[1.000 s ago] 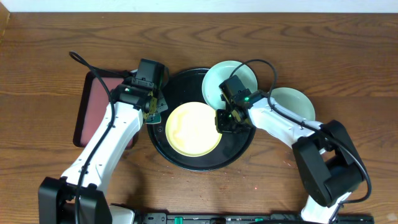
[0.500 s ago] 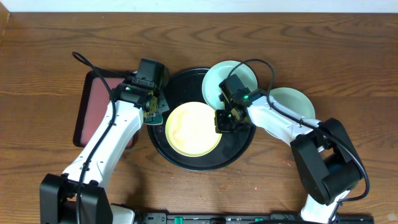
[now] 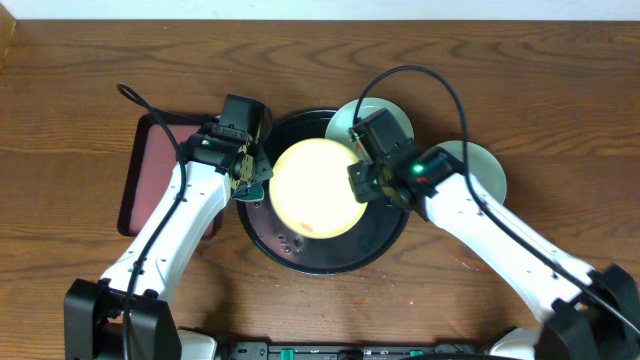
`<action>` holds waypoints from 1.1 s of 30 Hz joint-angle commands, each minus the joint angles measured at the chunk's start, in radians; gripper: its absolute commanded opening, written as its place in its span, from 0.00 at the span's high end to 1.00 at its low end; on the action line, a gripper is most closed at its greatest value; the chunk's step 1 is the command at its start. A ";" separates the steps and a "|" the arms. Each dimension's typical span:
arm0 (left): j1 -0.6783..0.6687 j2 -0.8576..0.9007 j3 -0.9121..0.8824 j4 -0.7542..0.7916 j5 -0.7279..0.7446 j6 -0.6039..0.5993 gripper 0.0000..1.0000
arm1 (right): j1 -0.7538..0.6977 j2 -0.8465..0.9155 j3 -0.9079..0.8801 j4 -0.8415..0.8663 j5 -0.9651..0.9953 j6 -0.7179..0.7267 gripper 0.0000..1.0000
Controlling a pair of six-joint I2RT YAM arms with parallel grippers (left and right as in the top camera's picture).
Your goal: Clean dirty plates on tray and stack at the side
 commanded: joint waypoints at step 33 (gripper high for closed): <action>0.005 0.013 0.019 0.016 0.003 0.018 0.92 | 0.458 -0.061 0.019 -0.037 1.349 -0.034 0.99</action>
